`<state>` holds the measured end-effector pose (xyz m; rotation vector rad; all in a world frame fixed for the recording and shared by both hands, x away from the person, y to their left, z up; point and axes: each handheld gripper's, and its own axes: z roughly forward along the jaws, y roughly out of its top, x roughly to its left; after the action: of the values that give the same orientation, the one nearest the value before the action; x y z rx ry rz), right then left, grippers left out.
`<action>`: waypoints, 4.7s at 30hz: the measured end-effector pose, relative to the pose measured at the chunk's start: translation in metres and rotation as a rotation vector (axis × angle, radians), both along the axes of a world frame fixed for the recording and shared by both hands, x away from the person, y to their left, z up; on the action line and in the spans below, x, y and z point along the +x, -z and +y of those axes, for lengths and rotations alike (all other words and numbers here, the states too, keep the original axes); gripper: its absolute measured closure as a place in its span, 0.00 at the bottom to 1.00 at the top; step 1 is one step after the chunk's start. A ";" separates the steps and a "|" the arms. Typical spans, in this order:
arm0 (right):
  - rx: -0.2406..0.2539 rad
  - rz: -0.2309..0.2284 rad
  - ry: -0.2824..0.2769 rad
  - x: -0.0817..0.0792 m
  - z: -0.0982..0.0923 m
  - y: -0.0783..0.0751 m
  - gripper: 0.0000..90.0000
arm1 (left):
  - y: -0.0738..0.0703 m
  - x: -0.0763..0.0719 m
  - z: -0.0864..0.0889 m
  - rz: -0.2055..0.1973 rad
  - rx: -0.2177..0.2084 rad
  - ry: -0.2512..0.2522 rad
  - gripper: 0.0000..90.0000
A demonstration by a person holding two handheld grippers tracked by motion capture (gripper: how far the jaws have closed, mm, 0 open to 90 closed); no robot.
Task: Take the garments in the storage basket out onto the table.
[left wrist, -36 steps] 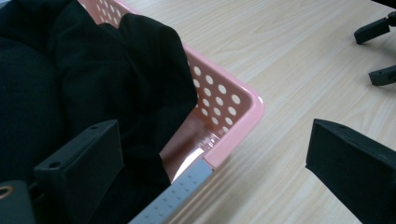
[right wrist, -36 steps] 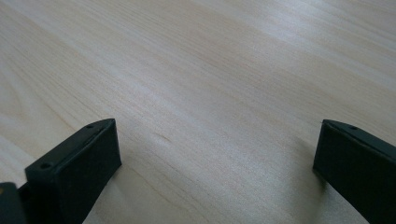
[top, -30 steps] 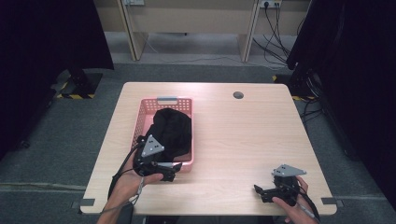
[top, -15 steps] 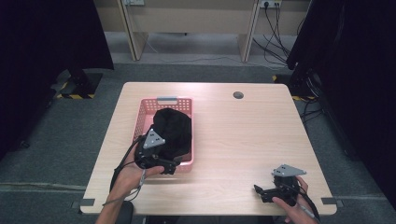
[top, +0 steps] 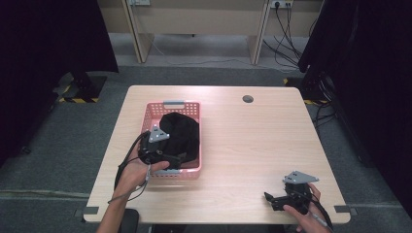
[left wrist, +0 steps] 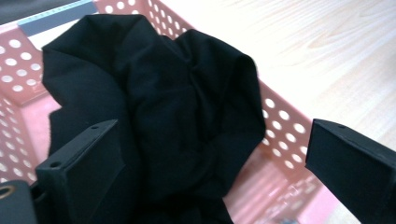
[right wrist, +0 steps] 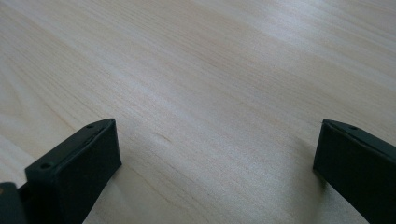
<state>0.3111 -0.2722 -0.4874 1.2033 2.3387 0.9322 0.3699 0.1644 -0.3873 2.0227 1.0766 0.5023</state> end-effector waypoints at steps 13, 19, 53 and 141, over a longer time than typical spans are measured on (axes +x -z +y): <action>0.000 0.000 0.000 0.000 0.000 0.000 0.01 | 0.001 0.016 0.005 0.014 0.017 -0.044 0.04; 0.000 0.000 0.000 0.000 0.000 0.000 0.01 | 0.002 0.022 0.007 0.021 0.022 -0.054 0.04; 0.000 0.000 0.000 0.000 0.000 0.000 0.01 | 0.022 0.060 0.015 0.088 0.032 -0.122 0.04; 0.001 0.001 -0.001 0.000 0.000 0.000 0.01 | -0.026 0.064 0.016 0.100 -0.066 -0.031 0.42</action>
<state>0.3112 -0.2722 -0.4873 1.2032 2.3404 0.9329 0.4340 0.1801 -0.3618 1.9941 1.1708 0.3796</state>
